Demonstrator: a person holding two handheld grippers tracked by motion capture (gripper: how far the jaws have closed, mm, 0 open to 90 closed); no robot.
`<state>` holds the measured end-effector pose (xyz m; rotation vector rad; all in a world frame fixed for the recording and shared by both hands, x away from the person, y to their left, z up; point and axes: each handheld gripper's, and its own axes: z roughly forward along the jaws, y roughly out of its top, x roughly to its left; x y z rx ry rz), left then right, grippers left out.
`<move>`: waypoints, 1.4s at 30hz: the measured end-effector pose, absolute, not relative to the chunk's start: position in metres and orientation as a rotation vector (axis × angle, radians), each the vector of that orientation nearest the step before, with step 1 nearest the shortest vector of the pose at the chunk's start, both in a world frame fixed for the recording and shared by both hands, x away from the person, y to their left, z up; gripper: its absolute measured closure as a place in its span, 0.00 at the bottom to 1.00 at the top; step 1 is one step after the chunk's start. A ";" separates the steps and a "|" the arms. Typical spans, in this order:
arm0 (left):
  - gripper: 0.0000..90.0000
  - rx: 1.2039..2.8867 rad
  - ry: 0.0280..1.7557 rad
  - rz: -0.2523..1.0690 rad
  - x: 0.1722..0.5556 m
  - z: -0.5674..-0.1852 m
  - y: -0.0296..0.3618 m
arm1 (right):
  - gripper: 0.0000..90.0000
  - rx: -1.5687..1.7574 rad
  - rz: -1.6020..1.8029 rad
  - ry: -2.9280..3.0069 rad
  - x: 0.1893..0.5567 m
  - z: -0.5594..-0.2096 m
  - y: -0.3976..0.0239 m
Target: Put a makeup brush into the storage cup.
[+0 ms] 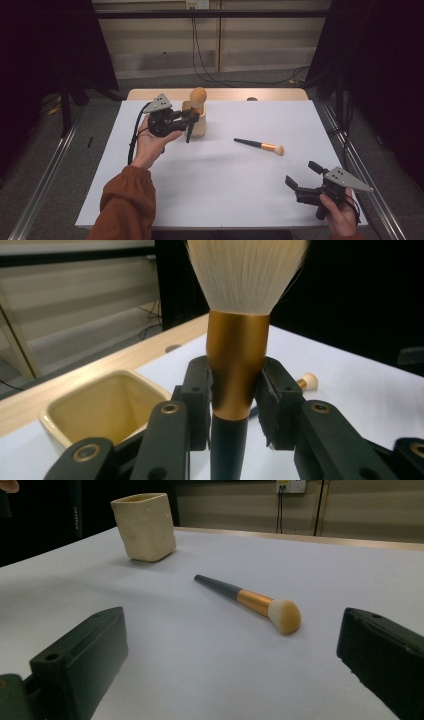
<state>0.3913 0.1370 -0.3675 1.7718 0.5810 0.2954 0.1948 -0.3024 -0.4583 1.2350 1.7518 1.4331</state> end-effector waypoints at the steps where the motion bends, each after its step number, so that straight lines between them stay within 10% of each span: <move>1: 0.76 1.767 0.582 0.304 0.391 -0.366 0.138 | 0.00 1.233 1.433 1.752 0.195 -0.458 -0.302; 42: 0.76 1.647 0.659 0.455 0.444 -0.340 0.133 | 0.00 1.237 1.442 1.741 0.195 -0.459 -0.303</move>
